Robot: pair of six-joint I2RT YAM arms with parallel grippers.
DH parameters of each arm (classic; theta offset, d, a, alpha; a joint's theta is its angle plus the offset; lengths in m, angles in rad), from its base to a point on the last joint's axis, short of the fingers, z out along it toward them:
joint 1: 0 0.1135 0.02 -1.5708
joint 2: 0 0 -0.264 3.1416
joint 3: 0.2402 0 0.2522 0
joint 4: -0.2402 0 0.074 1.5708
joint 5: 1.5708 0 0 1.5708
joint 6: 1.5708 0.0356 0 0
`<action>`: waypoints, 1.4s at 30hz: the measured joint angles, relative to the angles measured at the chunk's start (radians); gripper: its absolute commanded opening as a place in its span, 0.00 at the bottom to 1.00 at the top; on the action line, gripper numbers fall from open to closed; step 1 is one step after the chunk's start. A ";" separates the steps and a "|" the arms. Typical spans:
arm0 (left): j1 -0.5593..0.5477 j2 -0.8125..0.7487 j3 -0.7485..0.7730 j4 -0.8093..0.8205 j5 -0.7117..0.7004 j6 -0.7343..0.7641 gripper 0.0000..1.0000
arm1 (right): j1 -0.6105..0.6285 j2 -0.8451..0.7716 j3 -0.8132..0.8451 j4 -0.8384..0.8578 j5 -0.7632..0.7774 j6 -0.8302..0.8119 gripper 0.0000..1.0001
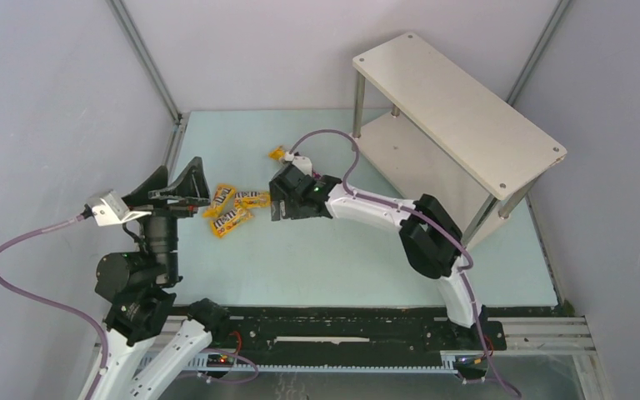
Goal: Place and organize the candy bags onto the shelf
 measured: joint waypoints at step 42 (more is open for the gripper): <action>0.003 -0.009 0.000 -0.006 0.046 -0.027 1.00 | -0.066 0.514 0.638 -0.269 0.099 -0.150 0.73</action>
